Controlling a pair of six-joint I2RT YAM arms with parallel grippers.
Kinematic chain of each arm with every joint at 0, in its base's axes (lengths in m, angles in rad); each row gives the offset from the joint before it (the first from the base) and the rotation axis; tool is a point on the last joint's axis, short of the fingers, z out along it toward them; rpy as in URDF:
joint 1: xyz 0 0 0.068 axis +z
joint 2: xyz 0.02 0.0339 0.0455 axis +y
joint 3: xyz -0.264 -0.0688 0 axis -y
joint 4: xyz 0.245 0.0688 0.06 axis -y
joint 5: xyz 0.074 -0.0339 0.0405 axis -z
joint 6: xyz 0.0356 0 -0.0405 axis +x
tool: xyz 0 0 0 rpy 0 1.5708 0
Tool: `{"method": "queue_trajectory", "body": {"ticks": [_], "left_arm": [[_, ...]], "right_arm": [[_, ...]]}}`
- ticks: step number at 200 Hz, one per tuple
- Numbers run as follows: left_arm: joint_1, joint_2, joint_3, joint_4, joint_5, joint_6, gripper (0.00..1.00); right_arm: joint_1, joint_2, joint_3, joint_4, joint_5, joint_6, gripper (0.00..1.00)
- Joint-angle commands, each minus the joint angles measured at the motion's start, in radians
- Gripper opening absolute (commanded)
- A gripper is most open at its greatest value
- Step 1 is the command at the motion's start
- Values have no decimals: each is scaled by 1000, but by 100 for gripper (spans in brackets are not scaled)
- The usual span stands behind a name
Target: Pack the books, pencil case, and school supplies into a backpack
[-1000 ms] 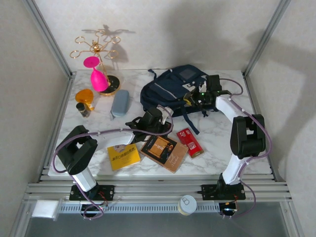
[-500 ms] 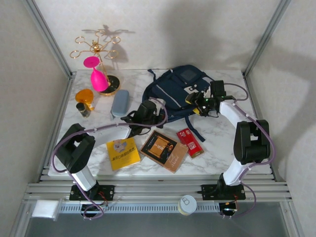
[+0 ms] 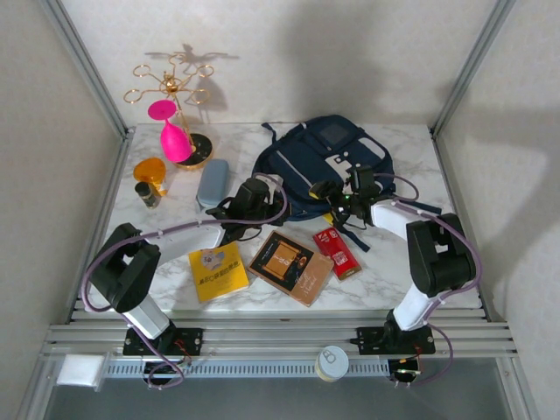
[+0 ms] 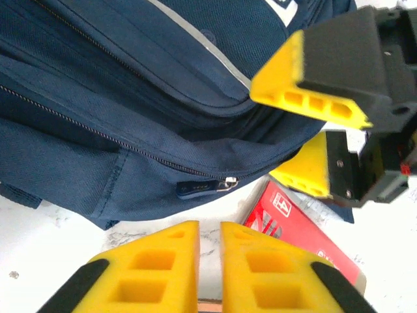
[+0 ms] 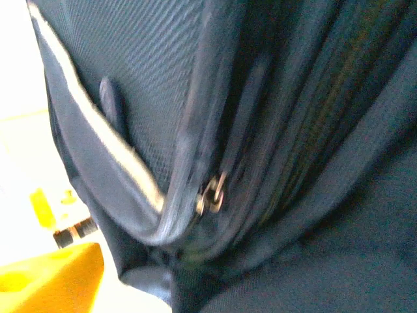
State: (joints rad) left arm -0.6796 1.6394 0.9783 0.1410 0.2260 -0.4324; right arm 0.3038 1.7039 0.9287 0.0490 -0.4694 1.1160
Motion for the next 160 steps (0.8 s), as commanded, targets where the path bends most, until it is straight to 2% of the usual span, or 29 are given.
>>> {"method": "queue_trajectory", "body": {"ticks": [1,29,63,115,146,160], "left_arm": [[-6,20,17,-26,52,77,22],[-7,56,55,-68,81,301,36],[-18,124,95,-84,65,454,41],[-67,222,162,-57,-38,556,44],[-69,287,223,-61,-35,560,44],[-64,320,248,-58,-38,554,40]], "right_arm": [[0,27,38,65,60,39,73],[0,14,41,54,77,27,57],[1,3,32,49,84,25,56],[1,-5,19,63,78,31,56],[0,-7,15,68,74,34,56],[0,-11,13,70,76,36,56]]}}
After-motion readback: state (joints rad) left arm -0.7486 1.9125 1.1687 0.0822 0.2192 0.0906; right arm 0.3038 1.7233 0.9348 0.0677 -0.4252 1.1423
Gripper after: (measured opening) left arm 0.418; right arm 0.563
